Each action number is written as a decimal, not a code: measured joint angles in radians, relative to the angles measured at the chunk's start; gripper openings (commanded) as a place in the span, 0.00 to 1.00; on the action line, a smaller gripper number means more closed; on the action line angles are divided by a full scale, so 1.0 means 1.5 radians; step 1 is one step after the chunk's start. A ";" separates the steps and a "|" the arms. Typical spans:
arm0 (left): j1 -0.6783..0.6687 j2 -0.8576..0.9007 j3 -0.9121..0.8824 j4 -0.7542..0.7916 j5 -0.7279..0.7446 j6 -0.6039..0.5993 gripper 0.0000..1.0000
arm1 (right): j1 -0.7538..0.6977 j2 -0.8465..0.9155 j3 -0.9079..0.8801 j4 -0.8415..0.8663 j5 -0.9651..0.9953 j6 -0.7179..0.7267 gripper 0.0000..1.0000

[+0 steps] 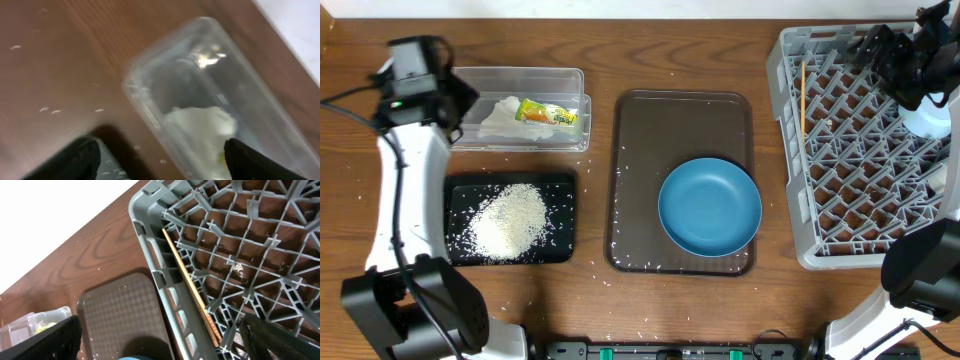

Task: Sort waste into correct bins and load items into the dishwasher rack
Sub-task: 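Move the right gripper to the blue plate and grasp its rim, then lift the blue plate and carry it right into the dish rack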

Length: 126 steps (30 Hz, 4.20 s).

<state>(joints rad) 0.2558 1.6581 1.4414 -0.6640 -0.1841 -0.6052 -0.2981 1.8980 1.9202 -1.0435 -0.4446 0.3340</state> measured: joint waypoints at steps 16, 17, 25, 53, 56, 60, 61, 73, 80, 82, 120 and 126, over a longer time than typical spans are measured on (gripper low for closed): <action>0.016 0.000 0.000 -0.066 0.014 0.000 0.90 | 0.013 0.000 0.000 -0.001 -0.097 0.021 0.99; 0.016 0.000 0.000 -0.066 0.014 0.000 0.90 | 0.027 0.000 0.000 -0.018 -0.103 0.012 0.99; 0.016 0.000 0.000 -0.066 0.014 0.000 0.91 | 0.322 0.011 -0.042 -0.094 0.070 -0.045 0.99; 0.016 0.000 0.000 -0.066 0.014 0.000 0.91 | 0.738 0.102 -0.214 -0.059 0.381 0.085 0.73; 0.016 0.000 0.000 -0.066 0.014 0.000 0.91 | 0.738 0.103 -0.252 -0.052 0.365 0.099 0.66; 0.016 0.000 0.000 -0.066 0.014 0.000 0.91 | 0.738 0.104 -0.290 -0.026 0.344 0.107 0.52; 0.016 0.000 0.000 -0.066 0.014 0.000 0.91 | 0.738 0.104 -0.299 -0.021 0.340 0.108 0.43; 0.016 0.000 0.000 -0.066 0.014 0.000 0.91 | 0.748 0.105 -0.300 -0.017 0.323 0.105 0.02; 0.016 0.000 0.000 -0.066 0.014 0.000 0.91 | 0.747 0.105 -0.191 -0.075 0.324 0.078 0.01; 0.016 0.000 0.000 -0.066 0.014 0.000 0.91 | 0.746 0.105 -0.152 -0.099 0.322 0.063 0.01; 0.016 0.000 0.000 -0.066 0.014 0.000 0.91 | 0.078 0.109 0.054 0.219 -0.400 -0.171 0.01; 0.016 0.000 0.000 -0.066 0.014 0.000 0.91 | 0.068 0.110 -0.032 0.293 -0.432 -0.121 0.01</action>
<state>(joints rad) 0.2794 1.6581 1.4414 -0.7631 -0.1635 -0.6056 -0.1967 2.0636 1.8717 -0.6044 -1.0931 0.1532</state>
